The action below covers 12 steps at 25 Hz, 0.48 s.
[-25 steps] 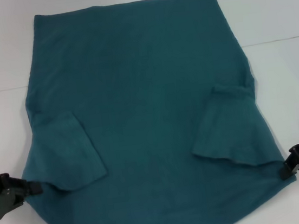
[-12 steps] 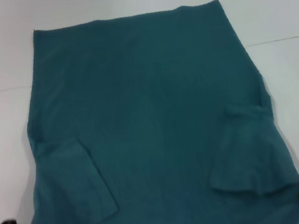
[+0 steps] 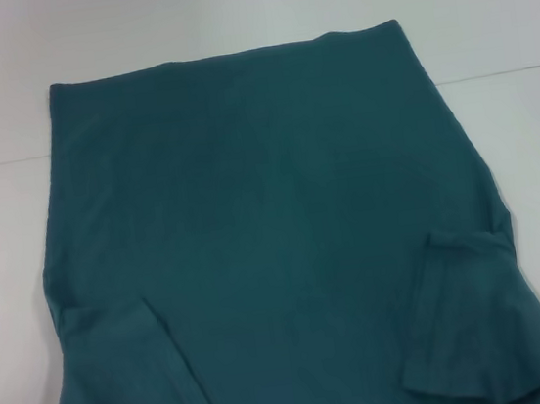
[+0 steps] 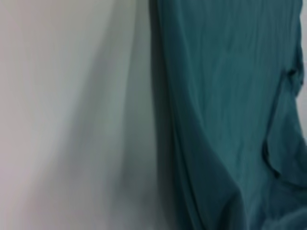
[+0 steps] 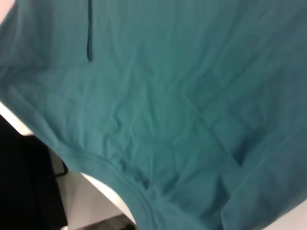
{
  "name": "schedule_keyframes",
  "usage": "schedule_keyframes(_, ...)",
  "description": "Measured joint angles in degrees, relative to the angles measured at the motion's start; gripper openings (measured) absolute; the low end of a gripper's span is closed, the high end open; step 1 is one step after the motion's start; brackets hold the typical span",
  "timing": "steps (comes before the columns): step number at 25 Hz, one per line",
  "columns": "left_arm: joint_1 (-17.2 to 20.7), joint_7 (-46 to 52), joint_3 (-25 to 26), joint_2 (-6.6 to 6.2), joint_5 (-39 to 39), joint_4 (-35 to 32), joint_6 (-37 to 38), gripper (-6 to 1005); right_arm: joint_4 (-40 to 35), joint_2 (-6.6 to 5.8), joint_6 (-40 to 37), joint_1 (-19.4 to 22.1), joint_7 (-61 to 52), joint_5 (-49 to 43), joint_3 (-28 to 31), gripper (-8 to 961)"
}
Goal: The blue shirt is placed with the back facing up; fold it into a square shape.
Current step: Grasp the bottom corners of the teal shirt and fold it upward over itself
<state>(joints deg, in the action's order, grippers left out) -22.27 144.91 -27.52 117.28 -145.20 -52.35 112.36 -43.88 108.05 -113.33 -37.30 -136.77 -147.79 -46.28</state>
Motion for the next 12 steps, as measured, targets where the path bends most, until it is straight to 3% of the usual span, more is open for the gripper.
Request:
schedule_keyframes(5, -2.5, -1.5, 0.4, -0.93, 5.0, 1.4, 3.0, 81, -0.2, -0.79, -0.1, -0.1, 2.8, 0.5, 7.1, 46)
schedule_keyframes(9, -8.6, -0.2, 0.4, -3.20, 10.1, 6.1, 2.9, 83, -0.4, -1.71, 0.6, -0.9, 4.7, 4.1, 12.9, 47)
schedule_keyframes(12, -11.4, 2.1, 0.4, -3.90, 10.5, 7.6, 0.3, 84, -0.3, -1.96, 4.4, -1.2, 3.2, 6.8, 15.5, 49)
